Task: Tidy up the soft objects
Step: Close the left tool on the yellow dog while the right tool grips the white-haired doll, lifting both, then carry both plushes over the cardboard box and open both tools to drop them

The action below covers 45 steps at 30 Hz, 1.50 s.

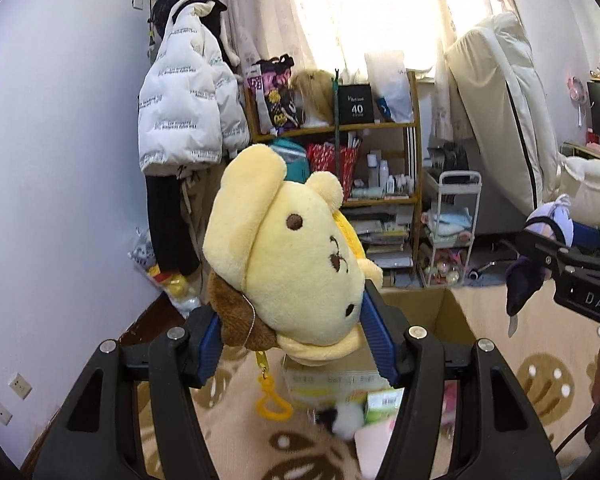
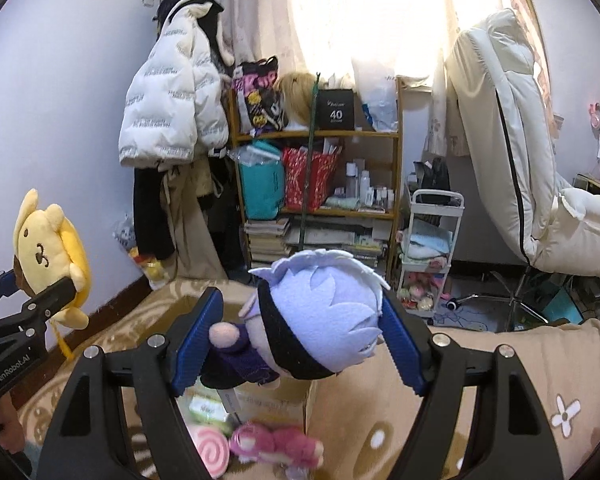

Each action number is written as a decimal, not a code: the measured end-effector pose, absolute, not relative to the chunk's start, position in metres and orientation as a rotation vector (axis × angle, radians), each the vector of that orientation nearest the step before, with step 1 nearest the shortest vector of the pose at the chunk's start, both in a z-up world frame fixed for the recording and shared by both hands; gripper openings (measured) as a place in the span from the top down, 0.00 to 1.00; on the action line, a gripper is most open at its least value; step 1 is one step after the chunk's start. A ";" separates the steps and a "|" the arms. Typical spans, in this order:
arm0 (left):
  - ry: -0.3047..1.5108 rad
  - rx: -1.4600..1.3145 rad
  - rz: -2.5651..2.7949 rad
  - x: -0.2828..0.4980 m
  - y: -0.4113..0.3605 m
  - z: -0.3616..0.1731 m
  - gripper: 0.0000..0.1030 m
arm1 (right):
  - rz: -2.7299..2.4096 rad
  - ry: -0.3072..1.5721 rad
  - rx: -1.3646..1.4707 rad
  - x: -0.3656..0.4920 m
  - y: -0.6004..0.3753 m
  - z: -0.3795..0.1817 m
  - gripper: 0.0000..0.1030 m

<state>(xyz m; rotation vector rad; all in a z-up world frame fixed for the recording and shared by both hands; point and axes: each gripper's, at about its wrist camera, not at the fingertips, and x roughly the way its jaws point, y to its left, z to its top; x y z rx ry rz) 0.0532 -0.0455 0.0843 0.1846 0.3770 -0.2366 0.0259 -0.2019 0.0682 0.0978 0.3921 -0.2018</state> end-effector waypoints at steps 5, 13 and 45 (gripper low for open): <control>0.345 0.203 -0.219 0.071 -0.058 0.090 0.41 | -0.174 0.379 0.136 0.045 -0.208 0.074 0.21; 0.352 0.233 -0.213 0.090 -0.067 0.067 0.41 | -0.160 0.381 0.129 0.075 -0.209 0.056 0.21; 0.595 0.261 -0.258 0.145 -0.081 -0.030 0.34 | -0.101 0.570 0.205 0.119 -0.222 -0.037 0.15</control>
